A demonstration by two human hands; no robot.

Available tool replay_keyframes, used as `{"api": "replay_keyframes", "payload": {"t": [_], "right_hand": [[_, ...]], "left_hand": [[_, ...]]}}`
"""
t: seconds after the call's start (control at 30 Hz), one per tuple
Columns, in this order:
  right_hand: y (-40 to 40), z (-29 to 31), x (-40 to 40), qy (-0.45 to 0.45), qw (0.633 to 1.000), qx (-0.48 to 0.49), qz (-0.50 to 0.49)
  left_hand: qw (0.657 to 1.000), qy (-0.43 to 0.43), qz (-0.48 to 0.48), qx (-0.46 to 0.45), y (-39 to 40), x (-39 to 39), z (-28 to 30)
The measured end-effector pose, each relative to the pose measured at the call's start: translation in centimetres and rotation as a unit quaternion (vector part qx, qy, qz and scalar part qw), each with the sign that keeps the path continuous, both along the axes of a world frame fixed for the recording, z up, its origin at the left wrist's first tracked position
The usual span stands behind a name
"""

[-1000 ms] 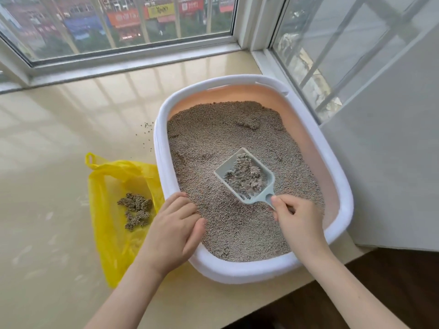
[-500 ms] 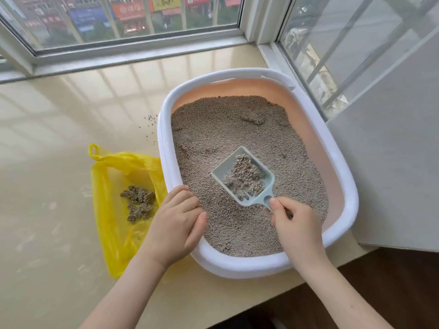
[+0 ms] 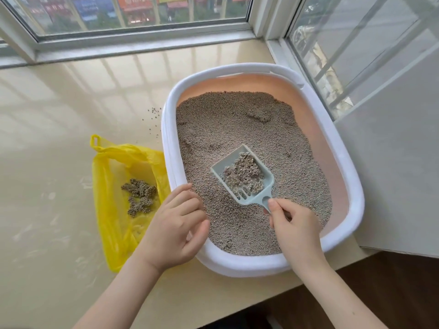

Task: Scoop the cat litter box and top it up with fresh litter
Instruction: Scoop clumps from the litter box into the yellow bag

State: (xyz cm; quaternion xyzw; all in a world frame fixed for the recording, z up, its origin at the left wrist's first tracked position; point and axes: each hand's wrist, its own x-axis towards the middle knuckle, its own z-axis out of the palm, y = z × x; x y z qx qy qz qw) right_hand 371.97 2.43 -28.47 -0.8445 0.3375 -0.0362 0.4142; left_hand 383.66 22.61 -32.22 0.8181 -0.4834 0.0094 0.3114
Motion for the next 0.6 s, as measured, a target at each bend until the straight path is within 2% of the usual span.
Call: {"api": "replay_keyframes", "payload": {"t": [0.17, 0.3, 0.43, 0.6], "right_hand": [[0.8, 0.2, 0.6, -0.007, 1.000, 0.000, 0.001], [1.7, 0.4, 1.5, -0.008, 1.000, 0.004, 0.017], [3.3, 1.5, 2.5, -0.029, 0.999, 0.006, 0.036], [6.8, 3.0, 4.3, -0.047, 0.995, -0.022, 0.080]], "left_hand": [[1.000, 0.021, -0.021, 0.004, 2.1, -1.2, 0.5], [0.999, 0.028, 0.004, -0.015, 3.5, -2.2, 0.4], [0.988, 0.053, 0.130, -0.066, 4.8, -2.5, 0.0], [0.935, 0.092, 0.326, -0.105, 7.2, -1.0, -0.3]]}}
